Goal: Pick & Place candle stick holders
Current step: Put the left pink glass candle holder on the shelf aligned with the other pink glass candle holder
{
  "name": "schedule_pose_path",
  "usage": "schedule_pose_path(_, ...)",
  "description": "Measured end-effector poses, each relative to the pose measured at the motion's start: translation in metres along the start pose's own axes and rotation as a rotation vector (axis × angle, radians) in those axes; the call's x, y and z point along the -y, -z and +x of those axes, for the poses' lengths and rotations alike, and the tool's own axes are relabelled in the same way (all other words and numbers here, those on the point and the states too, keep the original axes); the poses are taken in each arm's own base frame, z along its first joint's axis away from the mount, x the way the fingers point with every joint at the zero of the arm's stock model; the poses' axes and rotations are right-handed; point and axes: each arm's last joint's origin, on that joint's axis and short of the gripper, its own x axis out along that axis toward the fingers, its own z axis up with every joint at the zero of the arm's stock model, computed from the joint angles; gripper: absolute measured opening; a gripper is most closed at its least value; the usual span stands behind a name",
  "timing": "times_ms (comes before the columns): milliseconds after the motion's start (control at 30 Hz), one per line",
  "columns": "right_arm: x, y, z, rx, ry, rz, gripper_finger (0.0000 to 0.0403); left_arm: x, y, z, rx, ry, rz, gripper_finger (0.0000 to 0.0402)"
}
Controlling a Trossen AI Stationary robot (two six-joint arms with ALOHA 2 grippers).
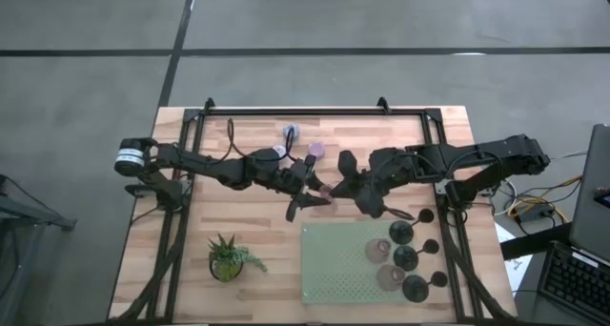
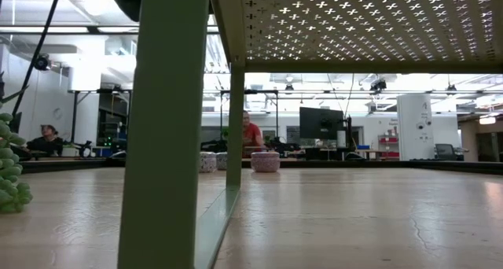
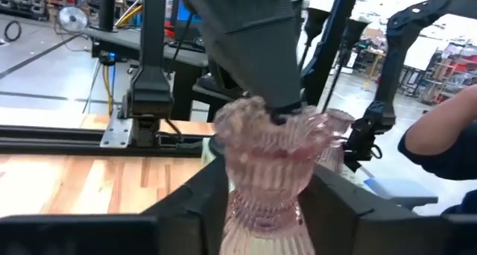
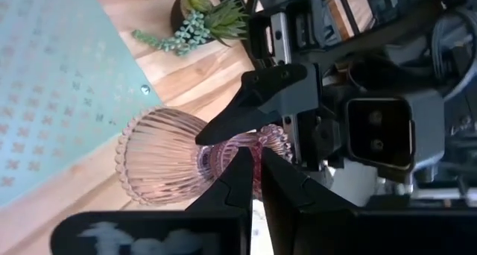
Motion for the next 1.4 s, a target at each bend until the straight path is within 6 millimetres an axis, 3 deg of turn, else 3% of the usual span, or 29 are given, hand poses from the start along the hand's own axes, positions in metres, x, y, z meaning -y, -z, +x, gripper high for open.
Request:
schedule_pose_path(100,0.0,0.0,0.0,0.002,0.002,0.054,0.0011,0.0,-0.001,0.0,0.006,0.003,0.0,0.0121)
schedule_pose_path(333,0.001,0.0,0.0,-0.01,0.018,0.146,0.0027,0.0,-0.001,0.0,0.012,-0.001,0.001,0.0125)
schedule_pose_path(567,0.005,0.001,-0.011,-0.087,0.141,0.345,0.007,-0.001,-0.003,0.0,0.034,-0.036,0.004,0.0131)
schedule_pose_path(1000,0.017,0.001,-0.068,0.021,0.283,0.543,0.0191,-0.001,-0.001,0.0,0.026,-0.043,0.004,0.0129)
schedule_pose_path(1400,0.016,0.019,-0.126,0.083,0.382,0.858,0.0203,0.008,-0.007,0.013,0.015,-0.159,0.089,0.0129)
